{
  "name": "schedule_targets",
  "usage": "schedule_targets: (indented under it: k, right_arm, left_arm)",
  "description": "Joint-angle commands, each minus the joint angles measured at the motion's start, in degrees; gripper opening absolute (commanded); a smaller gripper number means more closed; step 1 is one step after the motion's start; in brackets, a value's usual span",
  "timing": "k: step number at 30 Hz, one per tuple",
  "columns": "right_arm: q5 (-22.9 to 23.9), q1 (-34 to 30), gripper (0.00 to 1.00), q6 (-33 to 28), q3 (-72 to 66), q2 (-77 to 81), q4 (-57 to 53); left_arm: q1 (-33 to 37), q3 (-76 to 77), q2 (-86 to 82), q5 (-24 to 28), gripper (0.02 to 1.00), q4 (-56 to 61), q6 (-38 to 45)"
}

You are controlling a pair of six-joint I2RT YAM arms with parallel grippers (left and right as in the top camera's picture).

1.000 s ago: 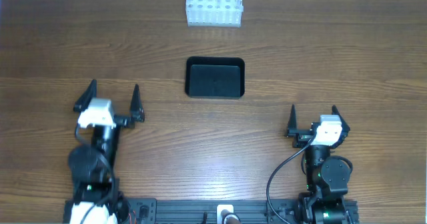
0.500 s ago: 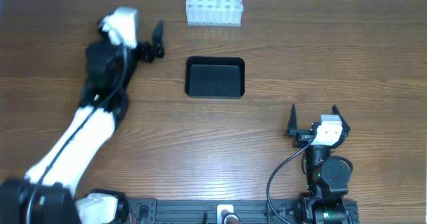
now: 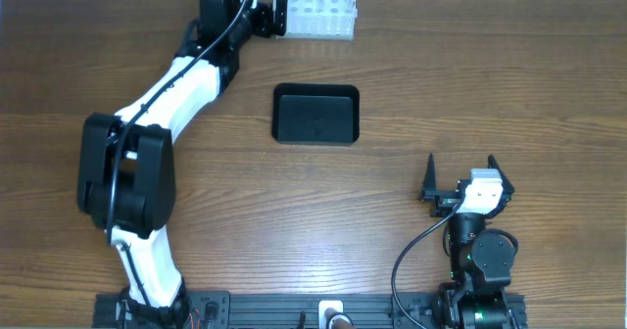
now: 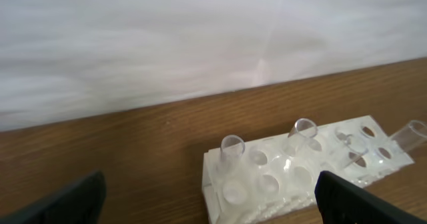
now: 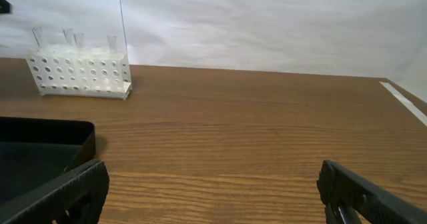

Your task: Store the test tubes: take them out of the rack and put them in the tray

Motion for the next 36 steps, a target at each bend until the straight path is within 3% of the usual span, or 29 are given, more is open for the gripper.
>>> schedule_targets:
  k: [1,14,23,29,36]
  right_arm:
    - [0.5,-0.3,0.991,0.1,-0.3,-0.3,-0.2]
    - [0.5,-0.3,0.993,0.1,-0.3,-0.3,-0.2]
    - [0.5,-0.3,0.993,0.1,-0.3,-0.3,-0.2]
    - [0.5,-0.3,0.993,0.1,-0.3,-0.3,-0.2]
    - [0.5,-0.3,0.991,0.1,-0.3,-0.3,-0.2]
  left_arm:
    - [-1.0,7.9,6.3,0.5,0.996,-1.2,-0.6]
    - [-2.4,14.8,14.1,-6.0,0.978,-1.5,-3.2]
    - [-2.4,14.8,14.1,-7.2,0.974,-1.6,-3.2]
    - [-2.5,14.8,15.0,-7.6,0.766,-0.9,-3.2]
    - [-2.9,14.8,16.2,-7.6,0.634,-0.3,-3.2]
